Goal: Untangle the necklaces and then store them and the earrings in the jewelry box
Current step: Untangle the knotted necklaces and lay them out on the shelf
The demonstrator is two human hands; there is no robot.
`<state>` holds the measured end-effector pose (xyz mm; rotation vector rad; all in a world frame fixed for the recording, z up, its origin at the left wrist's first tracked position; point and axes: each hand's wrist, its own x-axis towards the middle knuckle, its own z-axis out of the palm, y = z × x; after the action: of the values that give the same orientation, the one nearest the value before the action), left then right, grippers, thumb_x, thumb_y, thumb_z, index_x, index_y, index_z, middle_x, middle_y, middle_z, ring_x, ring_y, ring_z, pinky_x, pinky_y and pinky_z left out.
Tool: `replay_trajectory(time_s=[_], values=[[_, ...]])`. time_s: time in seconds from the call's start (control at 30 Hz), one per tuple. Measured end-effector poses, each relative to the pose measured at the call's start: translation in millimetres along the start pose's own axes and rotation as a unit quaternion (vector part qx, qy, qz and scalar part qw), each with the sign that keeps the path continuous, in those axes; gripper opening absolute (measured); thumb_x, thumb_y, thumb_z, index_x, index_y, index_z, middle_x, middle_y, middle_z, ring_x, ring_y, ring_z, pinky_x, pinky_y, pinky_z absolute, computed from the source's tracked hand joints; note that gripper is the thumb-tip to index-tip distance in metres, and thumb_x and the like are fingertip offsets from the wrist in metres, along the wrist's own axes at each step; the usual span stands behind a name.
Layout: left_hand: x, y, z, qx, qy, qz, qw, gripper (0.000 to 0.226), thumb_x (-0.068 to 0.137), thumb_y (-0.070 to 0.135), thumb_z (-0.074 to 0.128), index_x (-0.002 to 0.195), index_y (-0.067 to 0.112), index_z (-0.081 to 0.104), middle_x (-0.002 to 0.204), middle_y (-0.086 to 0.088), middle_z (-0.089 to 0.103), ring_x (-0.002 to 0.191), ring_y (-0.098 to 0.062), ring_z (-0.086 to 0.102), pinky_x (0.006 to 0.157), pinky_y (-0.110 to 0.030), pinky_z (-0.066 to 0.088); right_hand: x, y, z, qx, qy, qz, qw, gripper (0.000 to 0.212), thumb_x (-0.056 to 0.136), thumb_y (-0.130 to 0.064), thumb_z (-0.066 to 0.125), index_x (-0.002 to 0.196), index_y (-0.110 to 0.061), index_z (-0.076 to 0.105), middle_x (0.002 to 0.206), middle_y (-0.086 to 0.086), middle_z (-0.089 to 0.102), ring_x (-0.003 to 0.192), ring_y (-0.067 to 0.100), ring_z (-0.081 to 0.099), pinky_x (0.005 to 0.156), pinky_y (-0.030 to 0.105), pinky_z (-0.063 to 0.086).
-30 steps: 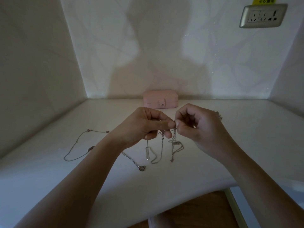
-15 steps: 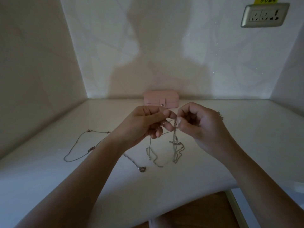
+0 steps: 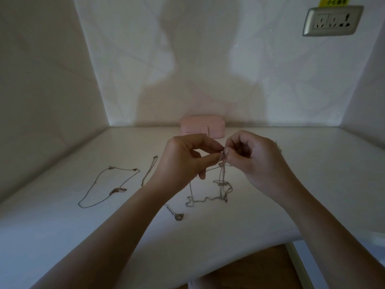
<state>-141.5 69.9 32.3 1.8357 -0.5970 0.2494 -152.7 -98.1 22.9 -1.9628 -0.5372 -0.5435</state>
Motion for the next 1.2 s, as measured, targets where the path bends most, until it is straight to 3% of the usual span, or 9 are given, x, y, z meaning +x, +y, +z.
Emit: replay_trajectory(time_s=[0.1,0.2,0.3,0.57,0.7,0.83,1.03,1.2], values=[[-0.8,0.7,-0.1,0.012,0.000,0.023,1.000,0.016,0.078,0.008,0.076,0.077,0.023,0.069,0.078,0.010,0.071,0.042,-0.007,0.049,0.043,-0.012,0.038,1.6,1.3,-3.0,0.025,-0.027,0.009,0.999,0.015,0.084,-0.011,0.065,0.072,-0.017,0.060,0.063,0.002,0.057,0.059,0.008,0.048,0.056,0.021,0.039],[-1.1,1.2,-0.7,0.013,-0.012,0.036,0.999,0.015,0.077,0.008,0.077,0.075,0.021,0.069,0.075,0.015,0.069,0.043,-0.005,0.046,0.044,-0.012,0.037,3.5,4.2,-7.7,0.077,-0.070,0.024,0.994,0.008,0.078,-0.017,0.059,0.070,-0.017,0.059,0.060,-0.009,0.050,0.058,0.007,0.041,0.054,0.018,0.034],[-1.8,0.6,-0.2,0.019,-0.015,0.048,0.999,0.014,0.077,0.009,0.077,0.076,0.020,0.069,0.073,0.017,0.068,0.043,-0.003,0.045,0.045,-0.012,0.036,6.0,6.6,-12.5,0.130,-0.100,0.035,0.986,0.005,0.077,-0.014,0.059,0.072,-0.014,0.060,0.060,-0.008,0.051,0.057,0.006,0.042,0.054,0.016,0.034],[-3.5,0.4,3.6,0.017,0.019,0.067,0.997,0.016,0.079,0.005,0.073,0.075,0.018,0.066,0.069,0.017,0.063,0.044,-0.003,0.041,0.049,-0.007,0.033,7.2,6.8,-5.7,0.149,-0.075,0.038,0.985,0.006,0.077,-0.015,0.056,0.072,-0.013,0.059,0.056,-0.012,0.052,0.054,0.004,0.044,0.055,0.014,0.038],[0.5,0.8,1.6,-0.082,0.016,0.038,0.996,0.012,0.084,0.002,0.068,0.077,0.011,0.063,0.061,0.013,0.058,0.043,-0.004,0.034,0.042,-0.014,0.029,8.1,3.3,2.8,0.266,-0.048,0.066,0.961,0.012,0.080,-0.012,0.053,0.073,-0.005,0.059,0.058,-0.003,0.050,0.056,0.008,0.044,0.055,0.016,0.038],[5.3,-2.0,-1.1,-0.173,-0.017,-0.018,0.985,0.010,0.087,0.001,0.062,0.080,0.008,0.058,0.054,0.011,0.050,0.043,-0.005,0.030,0.041,-0.015,0.025,10.7,4.6,11.7,0.353,-0.013,0.099,0.930,0.017,0.078,-0.011,0.054,0.068,-0.011,0.068,0.063,0.003,0.055,0.057,0.010,0.048,0.055,0.018,0.040],[8.6,-8.9,-3.0,-0.203,-0.063,-0.048,0.976,0.004,0.078,0.009,0.057,0.080,0.012,0.058,0.066,-0.005,0.045,0.050,-0.008,0.034,0.044,-0.016,0.030,10.7,6.5,11.5,0.213,0.022,0.047,0.976,0.013,0.089,-0.006,0.058,0.076,-0.008,0.062,0.060,0.001,0.056,0.058,0.009,0.049,0.056,0.017,0.041],[8.9,-11.0,-4.1,-0.196,-0.083,-0.080,0.974,0.015,0.083,0.015,0.058,0.092,0.006,0.065,0.083,-0.006,0.066,0.053,-0.013,0.046,0.045,-0.020,0.036,12.0,6.7,7.6,0.134,0.006,0.023,0.991,0.010,0.080,-0.020,0.057,0.076,-0.011,0.061,0.065,0.003,0.055,0.061,0.013,0.048,0.057,0.021,0.040]])
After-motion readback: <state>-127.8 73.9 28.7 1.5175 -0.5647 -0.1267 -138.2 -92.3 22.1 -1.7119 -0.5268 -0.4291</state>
